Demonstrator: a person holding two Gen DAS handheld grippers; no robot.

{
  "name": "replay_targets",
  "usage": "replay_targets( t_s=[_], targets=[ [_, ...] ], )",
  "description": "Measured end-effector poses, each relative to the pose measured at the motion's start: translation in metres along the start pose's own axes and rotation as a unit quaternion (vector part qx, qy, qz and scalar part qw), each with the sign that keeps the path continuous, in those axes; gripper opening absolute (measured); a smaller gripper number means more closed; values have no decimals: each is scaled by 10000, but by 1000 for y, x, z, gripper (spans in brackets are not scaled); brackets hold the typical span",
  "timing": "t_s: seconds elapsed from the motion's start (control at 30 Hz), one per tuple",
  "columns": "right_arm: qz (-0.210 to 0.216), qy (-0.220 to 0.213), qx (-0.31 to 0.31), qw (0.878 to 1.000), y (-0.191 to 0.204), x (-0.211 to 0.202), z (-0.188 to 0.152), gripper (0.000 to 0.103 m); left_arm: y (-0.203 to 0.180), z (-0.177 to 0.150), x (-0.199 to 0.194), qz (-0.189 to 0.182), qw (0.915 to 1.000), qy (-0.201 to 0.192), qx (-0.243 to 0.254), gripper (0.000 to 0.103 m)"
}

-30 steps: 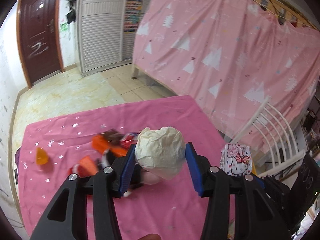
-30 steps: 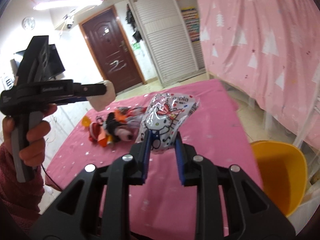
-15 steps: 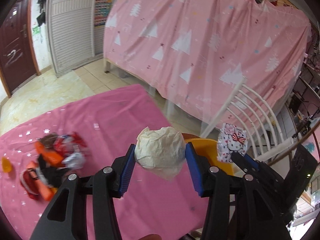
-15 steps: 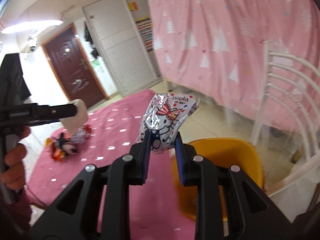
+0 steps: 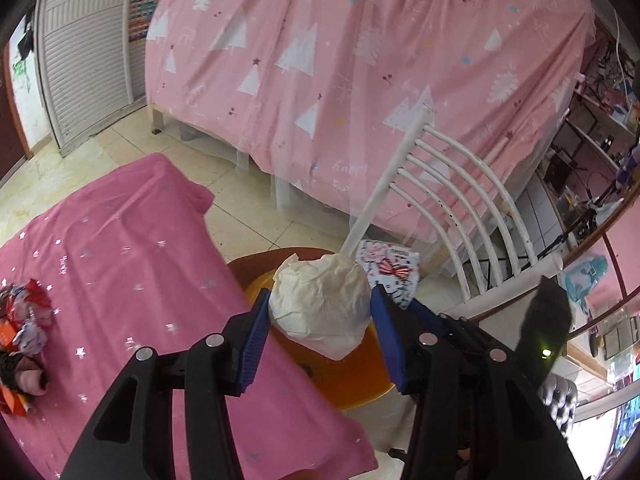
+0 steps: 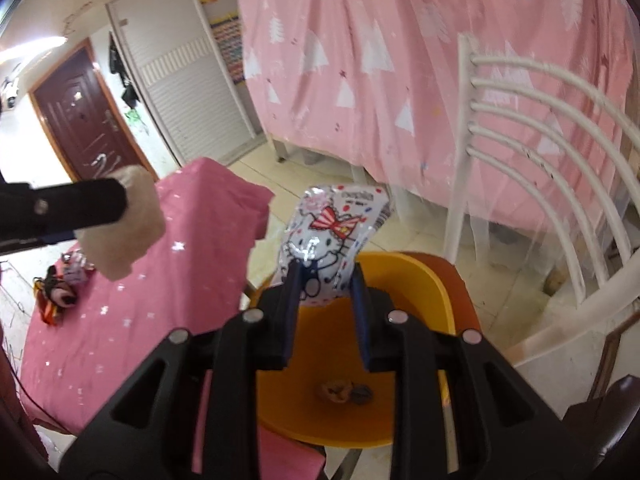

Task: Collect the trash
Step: 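Carry both items over the yellow bin and open both tools to release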

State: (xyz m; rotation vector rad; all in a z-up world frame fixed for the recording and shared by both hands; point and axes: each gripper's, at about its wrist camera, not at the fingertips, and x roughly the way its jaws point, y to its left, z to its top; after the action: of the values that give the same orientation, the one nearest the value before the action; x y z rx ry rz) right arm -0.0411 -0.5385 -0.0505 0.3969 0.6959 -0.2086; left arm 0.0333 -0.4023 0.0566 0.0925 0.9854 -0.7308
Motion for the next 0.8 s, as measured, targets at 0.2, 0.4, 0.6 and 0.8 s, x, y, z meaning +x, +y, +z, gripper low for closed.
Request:
replay_targets(
  t_s=[0.2,0.4,0.6,0.8],
  targets=[
    [36,32,281,9996,-18,5,-2,33,-14,4,13,-53,9999,115,109,57],
    [62,-19,393,9992,-20,-1,0,37,-13,2,10,-30,9999,91,116,58],
    [152,-46,265,9995,-5,-5,0,38,1,1,0,26,10000,30,-17,58],
    [528,-78,89,9985,19,-12,1,45,21,-5,-21,97,9998,-122,-147,58]
  ],
)
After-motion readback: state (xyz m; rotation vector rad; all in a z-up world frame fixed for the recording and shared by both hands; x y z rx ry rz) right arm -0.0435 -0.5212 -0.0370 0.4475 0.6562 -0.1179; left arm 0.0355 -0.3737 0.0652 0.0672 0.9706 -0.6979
